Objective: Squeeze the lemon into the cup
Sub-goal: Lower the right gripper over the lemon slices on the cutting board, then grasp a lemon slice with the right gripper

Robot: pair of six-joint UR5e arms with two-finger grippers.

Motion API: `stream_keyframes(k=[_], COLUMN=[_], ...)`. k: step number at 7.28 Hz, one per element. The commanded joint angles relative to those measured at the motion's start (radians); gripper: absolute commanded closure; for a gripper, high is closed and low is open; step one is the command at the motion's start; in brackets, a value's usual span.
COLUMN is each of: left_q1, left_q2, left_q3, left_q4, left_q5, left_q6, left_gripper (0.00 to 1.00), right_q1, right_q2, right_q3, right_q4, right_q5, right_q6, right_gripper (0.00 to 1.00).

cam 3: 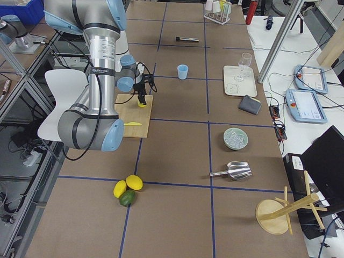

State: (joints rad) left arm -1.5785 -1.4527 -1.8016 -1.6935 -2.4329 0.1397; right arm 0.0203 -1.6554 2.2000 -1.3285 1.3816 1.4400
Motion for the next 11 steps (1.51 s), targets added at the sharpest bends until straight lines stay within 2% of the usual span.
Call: stream_keyframes(k=[1, 4, 8, 9, 10, 11], left_q1=[0.0, 0.0, -0.002, 0.0, -0.002, -0.002], left_q2=[0.0, 0.0, 0.002, 0.002, 0.002, 0.002], left_q3=[-0.001, -0.002, -0.002, -0.002, -0.004, -0.004], left_q4=[0.0, 0.0, 0.0, 0.0, 0.0, 0.0], left_q5=[0.002, 0.003, 0.008, 0.008, 0.008, 0.008], left_q6=[0.0, 0.0, 0.0, 0.0, 0.001, 0.001], left_gripper=[0.0, 0.0, 0.0, 0.0, 0.0, 0.0], right_q1=[-0.002, -0.01, -0.03, -0.028, -0.028, -0.028], right_q2=[0.0, 0.0, 0.0, 0.0, 0.0, 0.0], right_q3=[-0.016, -0.023, -0.025, -0.025, -0.023, -0.02], right_q4=[0.0, -0.002, -0.002, 0.0, -0.001, 0.0], right_q5=[0.001, 0.002, 0.001, 0.001, 0.002, 0.002], right_q6=[-0.001, -0.001, 0.0, 0.0, -0.001, -0.001], right_gripper=[0.2, 0.17, 0.19, 0.26, 0.45, 0.7])
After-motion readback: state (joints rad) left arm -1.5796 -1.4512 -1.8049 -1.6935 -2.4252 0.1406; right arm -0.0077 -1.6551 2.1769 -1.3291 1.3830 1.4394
